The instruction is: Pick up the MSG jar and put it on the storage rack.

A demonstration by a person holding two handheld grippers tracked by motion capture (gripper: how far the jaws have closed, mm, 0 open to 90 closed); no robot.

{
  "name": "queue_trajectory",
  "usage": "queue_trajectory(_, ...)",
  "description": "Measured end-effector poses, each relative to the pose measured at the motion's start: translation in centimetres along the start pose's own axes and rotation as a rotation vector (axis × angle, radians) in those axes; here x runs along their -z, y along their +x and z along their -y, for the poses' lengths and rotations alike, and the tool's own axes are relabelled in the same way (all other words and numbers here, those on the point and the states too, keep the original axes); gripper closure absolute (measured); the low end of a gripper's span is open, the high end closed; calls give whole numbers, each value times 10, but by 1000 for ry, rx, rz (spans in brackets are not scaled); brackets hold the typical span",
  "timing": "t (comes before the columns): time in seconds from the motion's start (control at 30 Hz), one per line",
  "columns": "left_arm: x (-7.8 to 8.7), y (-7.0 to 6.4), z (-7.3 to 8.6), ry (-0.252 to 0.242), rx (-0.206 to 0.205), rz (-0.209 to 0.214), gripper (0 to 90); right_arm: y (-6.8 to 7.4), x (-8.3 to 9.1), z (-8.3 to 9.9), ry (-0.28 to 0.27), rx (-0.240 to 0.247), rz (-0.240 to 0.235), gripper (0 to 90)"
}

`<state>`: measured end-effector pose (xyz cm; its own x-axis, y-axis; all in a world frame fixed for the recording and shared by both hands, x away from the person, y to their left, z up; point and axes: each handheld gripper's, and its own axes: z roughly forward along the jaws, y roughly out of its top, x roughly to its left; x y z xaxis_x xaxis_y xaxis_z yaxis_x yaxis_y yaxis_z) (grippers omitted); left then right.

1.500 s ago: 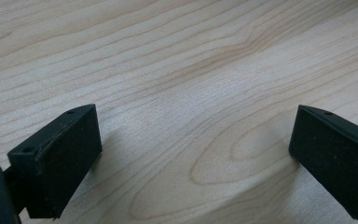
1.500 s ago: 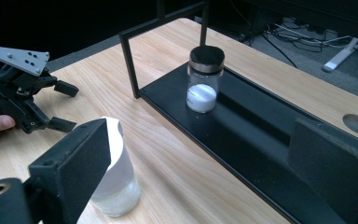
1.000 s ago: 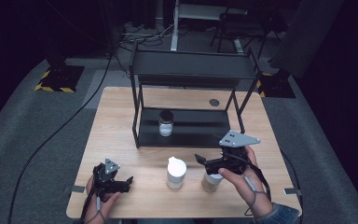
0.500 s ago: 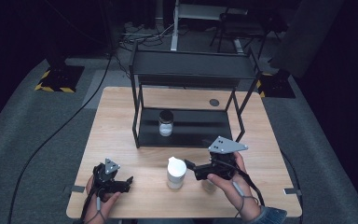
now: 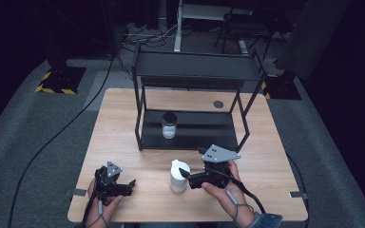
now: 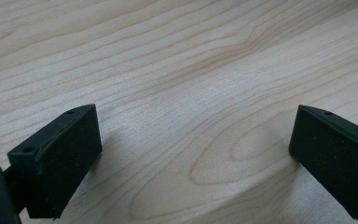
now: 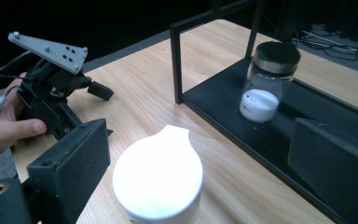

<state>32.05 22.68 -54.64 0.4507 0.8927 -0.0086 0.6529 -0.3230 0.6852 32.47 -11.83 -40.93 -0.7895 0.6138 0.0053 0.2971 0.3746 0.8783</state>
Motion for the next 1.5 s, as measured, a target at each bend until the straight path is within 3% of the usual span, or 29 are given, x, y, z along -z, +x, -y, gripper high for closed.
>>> queue_trajectory(0.57,0,0,0,0,0,-1,19,7,-21,17,20,-12,-14,58)
queue_trajectory(1.17,0,0,0,0,0,0,19,12,-41,33,75,-26,-42,64)
queue_trajectory(1.33,0,0,0,0,0,0,19,15,-46,35,99,-15,-47,96)
queue_trajectory(1.5,0,0,0,0,0,0,19,16,-51,38,116,-5,-56,183)
